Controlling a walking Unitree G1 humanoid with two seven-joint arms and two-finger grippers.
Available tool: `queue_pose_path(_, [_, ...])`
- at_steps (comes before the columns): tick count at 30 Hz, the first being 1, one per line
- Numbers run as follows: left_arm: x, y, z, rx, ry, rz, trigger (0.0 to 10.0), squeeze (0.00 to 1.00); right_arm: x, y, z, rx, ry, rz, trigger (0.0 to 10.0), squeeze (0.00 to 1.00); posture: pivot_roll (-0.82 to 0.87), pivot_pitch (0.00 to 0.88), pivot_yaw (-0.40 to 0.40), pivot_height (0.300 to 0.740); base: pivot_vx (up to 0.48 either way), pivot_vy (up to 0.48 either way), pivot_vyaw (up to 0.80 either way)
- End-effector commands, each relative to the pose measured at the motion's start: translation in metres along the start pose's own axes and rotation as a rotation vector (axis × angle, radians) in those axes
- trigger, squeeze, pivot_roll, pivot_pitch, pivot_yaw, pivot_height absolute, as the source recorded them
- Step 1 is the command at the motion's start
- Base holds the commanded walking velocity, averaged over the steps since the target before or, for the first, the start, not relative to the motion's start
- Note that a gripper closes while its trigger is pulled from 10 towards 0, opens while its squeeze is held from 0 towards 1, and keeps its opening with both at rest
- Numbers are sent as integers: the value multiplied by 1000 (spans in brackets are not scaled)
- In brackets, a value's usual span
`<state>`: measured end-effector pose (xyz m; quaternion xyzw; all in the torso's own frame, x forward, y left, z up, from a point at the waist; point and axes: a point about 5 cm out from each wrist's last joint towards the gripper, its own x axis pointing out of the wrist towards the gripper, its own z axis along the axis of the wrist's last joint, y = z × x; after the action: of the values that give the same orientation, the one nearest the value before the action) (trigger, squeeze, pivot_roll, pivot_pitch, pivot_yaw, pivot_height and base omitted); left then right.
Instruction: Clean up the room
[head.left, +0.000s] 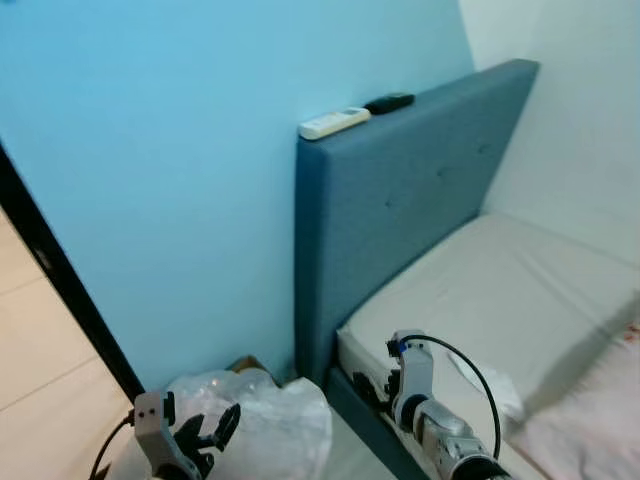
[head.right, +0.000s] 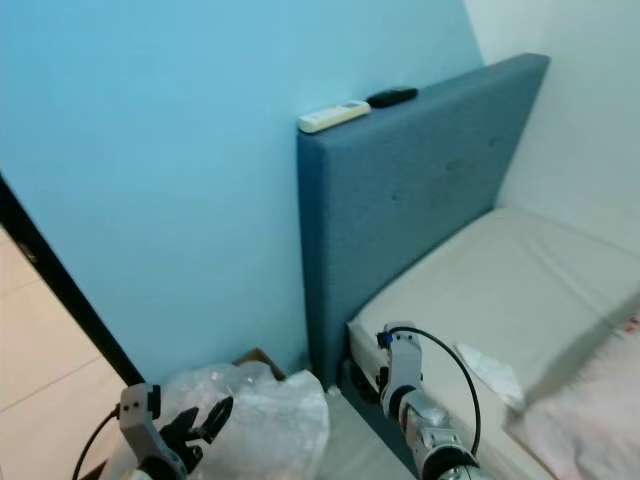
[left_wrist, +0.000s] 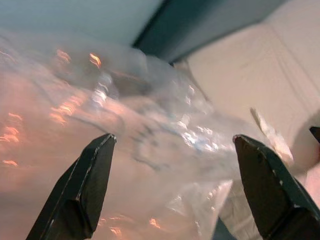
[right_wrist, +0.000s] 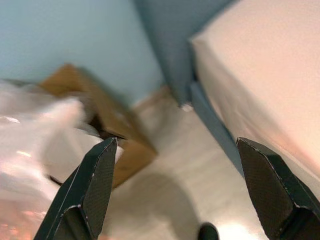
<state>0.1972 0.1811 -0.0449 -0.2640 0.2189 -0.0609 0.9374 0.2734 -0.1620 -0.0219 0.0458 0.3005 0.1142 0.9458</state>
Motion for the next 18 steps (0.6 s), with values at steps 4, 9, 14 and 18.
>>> queue_pose_path(4, [6, 0, -18, -37, 111, 83, 10000, 0, -4, 0, -16, -130, 70, 8, 10000, 0, -26, 0, -46, 722, 0, -472, 200])
queue_pose_path(9, [7, 2, -25, -53, 157, 118, 10000, 0, -5, 0, -20, -186, 96, 14, 10000, 0, -26, 0, -46, 722, 0, -472, 800])
queue_pose_path(14, [11, -5, -34, -47, 247, 119, 10000, 0, -9, -2, -31, -196, 124, -12, 10000, 0, -53, 0, -26, 722, 0, -471, 774])
queue_pose_path(18, [13, -4, -33, -48, 247, 124, 10000, 0, -10, -5, -33, -179, 129, -52, 10000, 0, -56, 0, -23, 722, 0, -369, 108])
